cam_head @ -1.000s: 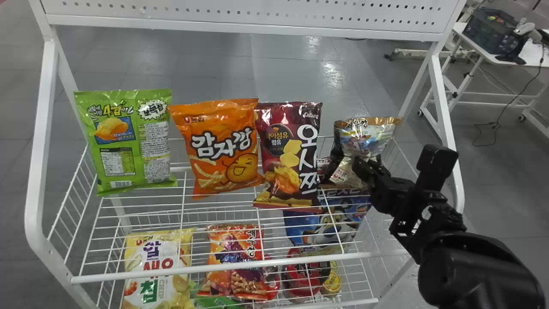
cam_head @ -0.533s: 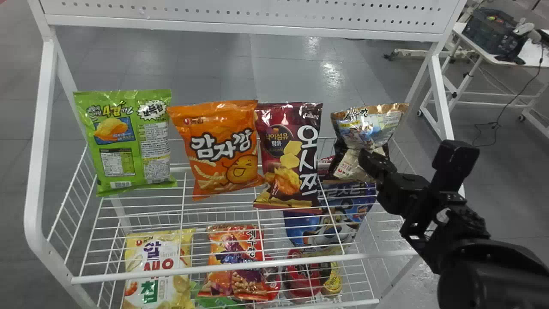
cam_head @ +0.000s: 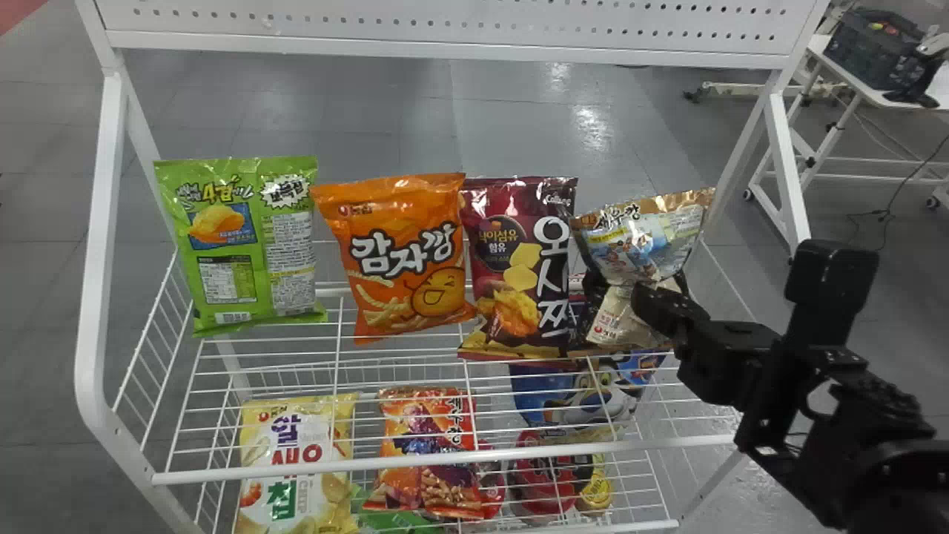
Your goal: Hold basket handle with left hand then pick spicy shrimp crackers with right hand and place into basket
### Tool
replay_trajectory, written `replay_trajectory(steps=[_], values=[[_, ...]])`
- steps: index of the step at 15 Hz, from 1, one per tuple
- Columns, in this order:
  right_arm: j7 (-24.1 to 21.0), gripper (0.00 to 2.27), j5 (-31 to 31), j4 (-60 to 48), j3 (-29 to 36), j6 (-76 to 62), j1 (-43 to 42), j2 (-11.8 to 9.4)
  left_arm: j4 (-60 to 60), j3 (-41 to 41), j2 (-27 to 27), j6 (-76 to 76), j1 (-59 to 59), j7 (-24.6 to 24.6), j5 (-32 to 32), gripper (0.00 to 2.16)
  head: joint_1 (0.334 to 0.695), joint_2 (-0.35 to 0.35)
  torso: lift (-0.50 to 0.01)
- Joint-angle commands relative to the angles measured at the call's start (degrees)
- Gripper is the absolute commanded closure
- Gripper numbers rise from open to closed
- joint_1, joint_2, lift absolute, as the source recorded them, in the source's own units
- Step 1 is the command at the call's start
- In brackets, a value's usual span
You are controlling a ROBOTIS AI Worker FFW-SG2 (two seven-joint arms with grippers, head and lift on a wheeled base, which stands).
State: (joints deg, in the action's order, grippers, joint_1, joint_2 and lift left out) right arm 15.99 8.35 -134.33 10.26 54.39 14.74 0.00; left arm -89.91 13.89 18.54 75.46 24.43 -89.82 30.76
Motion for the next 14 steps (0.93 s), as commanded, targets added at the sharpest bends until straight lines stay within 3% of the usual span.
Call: replay_trajectory(steps=[1,11,14], values=[[0.0,2.24,0.0,-5.15,-1.56,3.75,3.11,0.05,0.0,0.09,0.0,0.09,0.0,-0.74,0.09,2.15,0.695,-0.08,-0.01],[0.71,2.24,6.95,-24.05,-2.09,31.7,12.6,0.05,0.17,0.09,-0.18,-0.44,0.0,-0.74,0.09,2.15,0.695,0.038,-0.01],[2.99,2.24,9.06,-25.89,-1.82,35.69,14.44,0.05,0.17,0.09,-0.26,-0.44,0.0,-0.74,0.09,2.15,0.695,0.088,-0.01]])
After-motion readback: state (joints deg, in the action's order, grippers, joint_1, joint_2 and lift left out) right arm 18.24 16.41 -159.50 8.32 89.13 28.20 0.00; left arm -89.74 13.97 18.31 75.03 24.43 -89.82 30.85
